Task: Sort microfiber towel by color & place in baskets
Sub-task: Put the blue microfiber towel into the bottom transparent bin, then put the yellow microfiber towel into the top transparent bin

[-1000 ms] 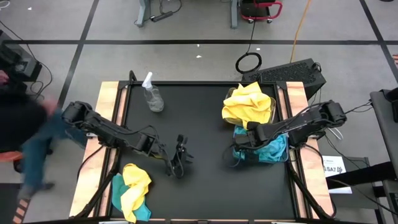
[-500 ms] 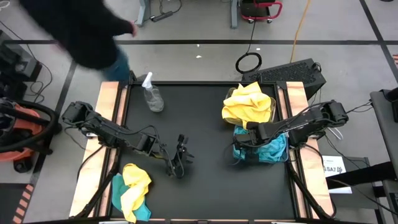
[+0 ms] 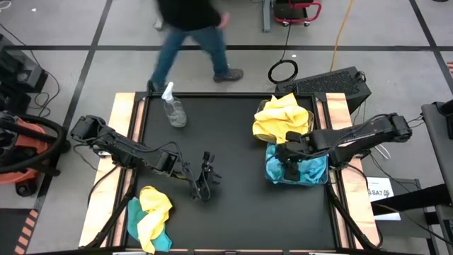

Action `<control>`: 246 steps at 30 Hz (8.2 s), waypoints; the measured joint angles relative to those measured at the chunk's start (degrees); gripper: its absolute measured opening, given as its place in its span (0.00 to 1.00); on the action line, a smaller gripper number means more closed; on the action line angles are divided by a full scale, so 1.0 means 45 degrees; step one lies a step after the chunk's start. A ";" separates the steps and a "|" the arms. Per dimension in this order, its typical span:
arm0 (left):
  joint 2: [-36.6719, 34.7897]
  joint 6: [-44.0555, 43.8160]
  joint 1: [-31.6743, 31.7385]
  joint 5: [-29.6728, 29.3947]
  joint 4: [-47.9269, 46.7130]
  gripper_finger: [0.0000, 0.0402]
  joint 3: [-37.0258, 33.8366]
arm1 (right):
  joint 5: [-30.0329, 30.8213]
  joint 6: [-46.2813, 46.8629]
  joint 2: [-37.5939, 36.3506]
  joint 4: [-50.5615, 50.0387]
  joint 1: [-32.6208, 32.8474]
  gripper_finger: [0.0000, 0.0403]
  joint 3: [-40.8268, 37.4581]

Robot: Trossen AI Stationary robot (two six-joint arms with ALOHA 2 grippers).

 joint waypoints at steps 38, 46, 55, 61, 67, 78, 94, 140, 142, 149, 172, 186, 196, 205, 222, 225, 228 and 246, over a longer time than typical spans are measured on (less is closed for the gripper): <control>0.0000 0.0015 0.0393 0.0005 0.0122 0.26 -0.0004 | -0.0921 -0.1028 -0.1630 -0.0258 0.0005 0.04 0.0122; 0.0000 -0.0005 0.0384 0.0005 0.0180 0.26 -0.0005 | -0.0926 -0.1522 -0.0112 0.0092 0.0005 0.01 0.0122; 0.0000 -0.0135 0.0384 0.0280 0.0175 0.26 -0.0005 | -0.0883 -0.1623 0.1879 0.0082 0.0005 0.01 0.0122; 0.0000 -0.0321 0.0384 0.0316 0.0037 0.26 -0.0005 | -0.0873 -0.1676 0.2835 0.0092 0.0005 0.00 0.0122; 0.0000 -0.0327 0.0362 0.0345 -0.0119 0.26 -0.0005 | -0.0873 -0.1714 0.3379 0.0086 0.0005 0.03 0.0127; 0.0000 -0.0325 0.0359 0.0350 -0.0565 0.26 -0.0010 | -0.0907 -0.1066 0.1858 -0.1162 0.0005 0.32 0.0485; -0.0297 -0.0321 0.0369 0.0345 -0.1670 0.26 -0.0010 | -0.0209 -0.1091 -0.3431 0.0098 0.0000 0.57 0.1171; -0.3225 -1.5330 -0.4739 0.5090 -0.7717 0.75 -0.3081 | -0.0880 -0.3197 -0.0237 0.7472 0.2271 0.57 0.0244; -0.3225 -1.5324 -0.4843 0.5123 -0.7717 0.67 -0.3191 | -0.0873 -0.3197 -0.0239 0.7583 0.2430 0.57 0.0244; -0.3225 -1.4340 -0.4872 0.4712 -0.6987 0.25 -0.3206 | -0.0684 -0.3255 -0.0237 0.8077 0.2819 0.57 0.0247; -0.3233 -0.8153 -0.3635 0.1014 -0.8854 0.01 0.1795 | -0.0300 -0.4369 0.1571 1.1025 0.3259 0.57 0.0249; -0.3235 -0.3919 -0.2156 -0.2329 -0.7532 0.01 0.2822 | -0.0200 -0.5365 0.4879 1.6271 0.2418 0.57 0.0249; -0.3230 -0.2701 -0.1509 -0.1602 -0.6449 0.01 0.2822 | 0.1503 -0.5581 0.6403 1.9263 0.1487 0.57 0.0249; -0.3225 -0.1596 -0.1392 -0.0836 -0.5427 0.01 0.2817 | 0.1340 -0.5727 0.7236 2.1391 0.0982 0.57 0.0249; -0.1792 0.0259 -0.0709 0.0816 -0.3540 0.01 0.2793 | -0.0606 -0.5444 0.7901 2.2346 0.0636 0.53 0.0477; -0.1792 0.0694 -0.0699 0.0807 -0.3089 0.02 0.2793 | -0.0612 -0.5285 0.7901 2.2014 0.0622 0.47 0.0482; -0.1800 0.0884 -0.0678 0.0806 -0.2866 0.05 0.2798 | -0.0590 -0.5297 0.7901 2.1949 0.0602 0.39 0.0472; -0.1807 0.1252 -0.1130 -0.0270 -0.3472 0.35 0.2798 | 0.0728 -0.6761 0.7256 2.0384 0.0524 0.01 0.0462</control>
